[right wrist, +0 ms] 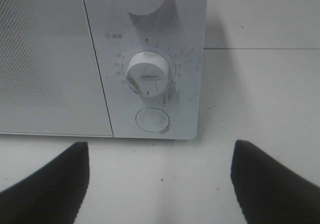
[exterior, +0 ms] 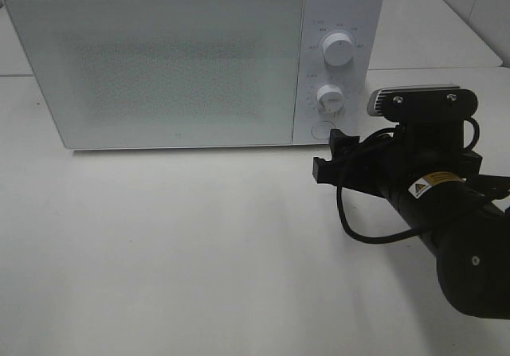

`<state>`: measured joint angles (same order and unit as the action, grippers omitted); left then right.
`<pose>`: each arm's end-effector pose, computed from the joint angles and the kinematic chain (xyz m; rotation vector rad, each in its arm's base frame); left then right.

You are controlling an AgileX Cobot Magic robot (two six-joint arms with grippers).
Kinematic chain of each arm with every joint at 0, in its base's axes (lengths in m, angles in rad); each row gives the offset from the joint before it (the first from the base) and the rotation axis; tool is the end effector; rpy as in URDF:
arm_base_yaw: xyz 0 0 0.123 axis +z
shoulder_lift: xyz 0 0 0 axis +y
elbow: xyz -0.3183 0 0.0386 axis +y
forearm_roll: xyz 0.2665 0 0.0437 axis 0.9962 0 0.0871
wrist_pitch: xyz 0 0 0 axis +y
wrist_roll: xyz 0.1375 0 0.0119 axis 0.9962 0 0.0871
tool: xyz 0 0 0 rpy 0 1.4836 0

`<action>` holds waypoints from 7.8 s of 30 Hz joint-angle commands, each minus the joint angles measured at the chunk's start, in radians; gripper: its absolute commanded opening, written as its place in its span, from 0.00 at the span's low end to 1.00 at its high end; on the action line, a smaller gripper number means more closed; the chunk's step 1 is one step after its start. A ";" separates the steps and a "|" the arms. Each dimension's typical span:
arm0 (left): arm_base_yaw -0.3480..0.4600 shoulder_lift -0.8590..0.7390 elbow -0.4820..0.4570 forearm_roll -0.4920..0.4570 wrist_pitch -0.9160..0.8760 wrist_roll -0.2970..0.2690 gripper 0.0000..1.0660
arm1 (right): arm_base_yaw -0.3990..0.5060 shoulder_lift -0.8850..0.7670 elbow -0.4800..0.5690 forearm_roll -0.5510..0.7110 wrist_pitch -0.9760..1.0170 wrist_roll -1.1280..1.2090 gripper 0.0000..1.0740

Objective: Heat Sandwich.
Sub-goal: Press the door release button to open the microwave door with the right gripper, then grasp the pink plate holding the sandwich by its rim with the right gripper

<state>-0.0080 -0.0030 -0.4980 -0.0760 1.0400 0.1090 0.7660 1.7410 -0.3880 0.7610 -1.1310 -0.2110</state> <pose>0.0182 -0.0092 0.2669 0.1207 2.0168 -0.0266 0.2731 0.1432 0.1504 -0.0637 1.7809 0.0550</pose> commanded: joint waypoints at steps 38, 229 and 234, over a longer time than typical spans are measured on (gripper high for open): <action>-0.003 -0.027 0.003 -0.008 -0.002 -0.007 0.92 | 0.003 -0.003 -0.008 0.008 0.018 1.481 0.63; -0.003 -0.027 0.003 -0.008 -0.002 -0.007 0.92 | -0.264 0.184 -0.371 -0.319 0.530 1.559 0.01; -0.003 -0.027 0.003 -0.008 -0.002 -0.007 0.92 | -0.264 0.106 -0.316 -0.365 0.575 1.559 0.03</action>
<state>-0.0080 -0.0030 -0.4980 -0.0760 1.0400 0.1090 0.4990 1.8740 -0.7170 0.4180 -0.5680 1.3610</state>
